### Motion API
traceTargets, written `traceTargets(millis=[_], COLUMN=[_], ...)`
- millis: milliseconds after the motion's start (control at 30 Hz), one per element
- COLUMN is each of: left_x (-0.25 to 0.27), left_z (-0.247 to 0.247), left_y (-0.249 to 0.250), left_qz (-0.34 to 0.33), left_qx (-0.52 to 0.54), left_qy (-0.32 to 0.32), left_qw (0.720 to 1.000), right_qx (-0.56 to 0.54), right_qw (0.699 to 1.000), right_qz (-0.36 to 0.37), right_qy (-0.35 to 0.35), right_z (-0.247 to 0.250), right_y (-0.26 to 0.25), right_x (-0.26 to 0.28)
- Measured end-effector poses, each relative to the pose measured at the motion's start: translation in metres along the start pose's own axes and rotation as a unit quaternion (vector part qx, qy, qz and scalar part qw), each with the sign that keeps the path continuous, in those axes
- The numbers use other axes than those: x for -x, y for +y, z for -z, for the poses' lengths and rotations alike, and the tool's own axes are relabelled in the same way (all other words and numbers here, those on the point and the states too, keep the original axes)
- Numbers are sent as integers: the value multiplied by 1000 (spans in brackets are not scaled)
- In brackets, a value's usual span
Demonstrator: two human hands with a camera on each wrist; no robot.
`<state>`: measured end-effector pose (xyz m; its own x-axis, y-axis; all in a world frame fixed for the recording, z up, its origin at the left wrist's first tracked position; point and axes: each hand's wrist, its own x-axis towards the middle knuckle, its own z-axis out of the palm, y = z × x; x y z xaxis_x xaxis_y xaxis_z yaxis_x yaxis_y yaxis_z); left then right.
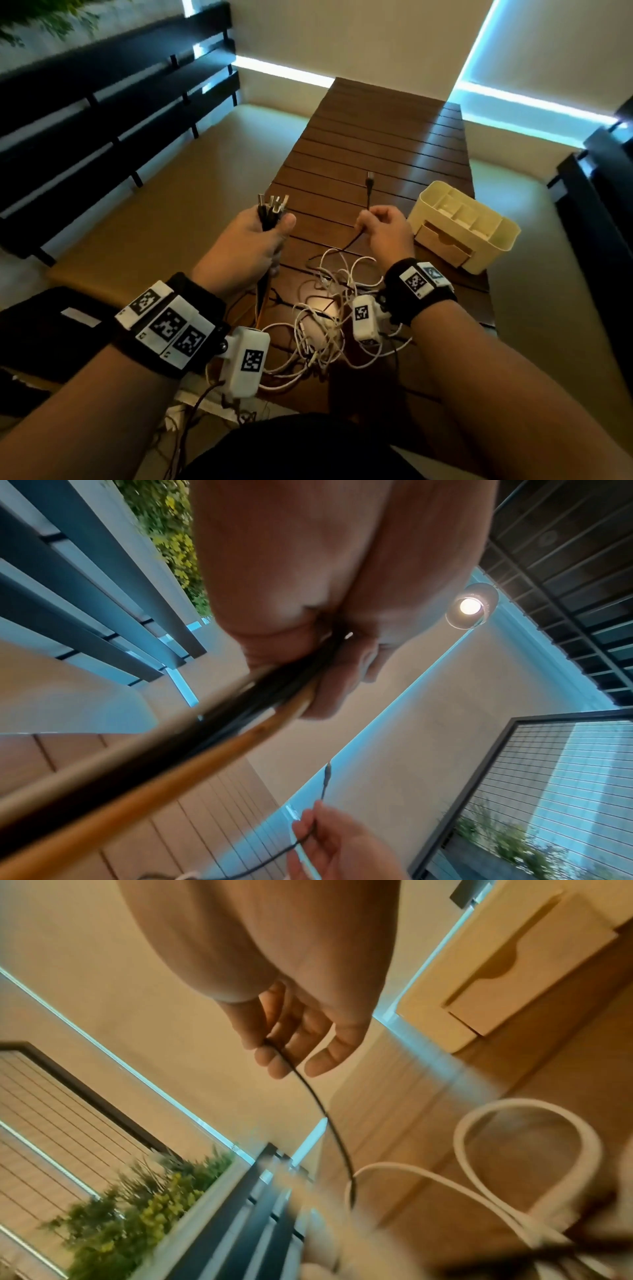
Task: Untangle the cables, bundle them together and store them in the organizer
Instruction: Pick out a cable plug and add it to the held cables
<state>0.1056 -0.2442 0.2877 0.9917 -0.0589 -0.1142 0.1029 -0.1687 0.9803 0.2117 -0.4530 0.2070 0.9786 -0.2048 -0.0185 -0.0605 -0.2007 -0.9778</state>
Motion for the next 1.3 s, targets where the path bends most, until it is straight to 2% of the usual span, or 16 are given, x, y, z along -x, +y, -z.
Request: traceTargets(millis=[100,167,267,367,433,500,700,900,1100,1300], left_x=[-6,-9,-14,-16,-16,-17,-16,-15,-4,3], left_z=[3,6,10,9,6,6,4,2,-3,-8], left_y=[13,21,25,26,25,23,22,18,15,13], left_qz=[-35,-60,-95,-95,-90,-87,-80,-124,-159,-151], left_qx=[25,36,24,28,46,49,75,49,82,108], left_qy=[-11,-16,-28,-38,-44,-52,-72,-58,-48,-20], left_qw=[999,997,995,994,994,994,991,989,983,982], right_qx=[-38,-61,-57,22,43,37,-28,-56,-59,-39], right_qw=[994,979,962,983,989,990,992,992,990,988], right_qz=[70,137,213,155,113,99,93,116,86,107], right_qy=[78,137,161,98,89,94,77,4,-90,-102], right_z=[7,15,23,19,16,13,2,-18,-27,-22], right_y=[-48,-80,-109,-93,-74,-65,-74,-87,-81,-83], right_x=[-1,4,18,30,40,52,90,130,149,155])
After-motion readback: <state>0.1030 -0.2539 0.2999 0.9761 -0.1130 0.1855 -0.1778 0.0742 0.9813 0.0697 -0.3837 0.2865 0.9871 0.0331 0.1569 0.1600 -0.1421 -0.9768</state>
